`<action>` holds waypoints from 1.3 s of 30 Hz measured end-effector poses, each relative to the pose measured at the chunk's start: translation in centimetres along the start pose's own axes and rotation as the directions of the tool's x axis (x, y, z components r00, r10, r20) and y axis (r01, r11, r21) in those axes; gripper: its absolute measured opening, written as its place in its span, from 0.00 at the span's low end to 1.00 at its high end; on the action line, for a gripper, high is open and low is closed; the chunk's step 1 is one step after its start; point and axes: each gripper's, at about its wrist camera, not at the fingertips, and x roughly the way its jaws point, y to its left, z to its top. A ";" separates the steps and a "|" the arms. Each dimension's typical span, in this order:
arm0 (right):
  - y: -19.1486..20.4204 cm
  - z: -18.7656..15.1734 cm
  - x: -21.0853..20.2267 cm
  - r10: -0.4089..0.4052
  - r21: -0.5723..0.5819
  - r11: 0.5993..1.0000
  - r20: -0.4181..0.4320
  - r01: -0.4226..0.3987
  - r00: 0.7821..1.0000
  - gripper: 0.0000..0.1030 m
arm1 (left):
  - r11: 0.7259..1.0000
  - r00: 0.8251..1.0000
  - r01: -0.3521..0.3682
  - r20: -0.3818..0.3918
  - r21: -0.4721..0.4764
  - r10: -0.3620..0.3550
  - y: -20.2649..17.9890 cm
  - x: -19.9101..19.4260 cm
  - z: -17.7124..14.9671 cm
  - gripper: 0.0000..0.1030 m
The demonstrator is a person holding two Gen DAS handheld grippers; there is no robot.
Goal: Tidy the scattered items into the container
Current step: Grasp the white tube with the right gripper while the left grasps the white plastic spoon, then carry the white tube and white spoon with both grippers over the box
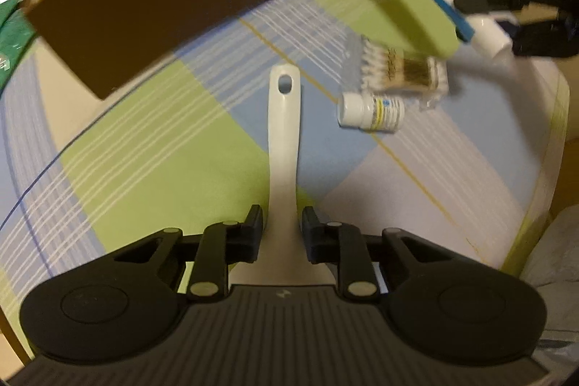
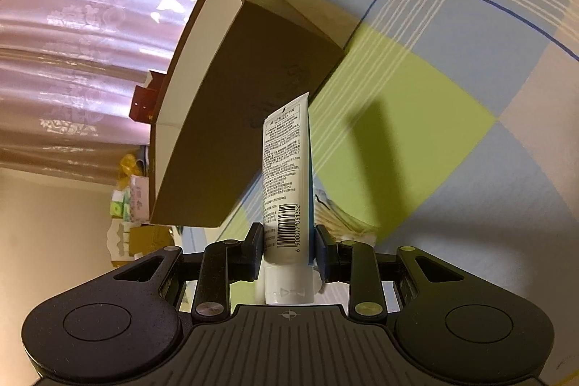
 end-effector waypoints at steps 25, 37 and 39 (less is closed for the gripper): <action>-0.2 1.1 -0.5 0.020 -0.059 0.998 -0.019 -0.021 1.000 0.31 | 0.992 0.942 -0.055 0.325 -0.114 0.089 1.2 -7.7 0.7 0.14; 1.3 2.3 -1.5 0.048 -0.099 0.994 0.019 -0.046 0.999 0.31 | 0.997 0.915 -0.023 0.401 -0.080 0.053 1.6 -9.4 3.5 0.14; 1.7 2.6 -1.7 0.054 -0.106 0.993 0.025 -0.051 0.998 0.31 | 0.996 0.910 -0.005 0.412 -0.084 0.040 1.8 -9.8 3.9 0.14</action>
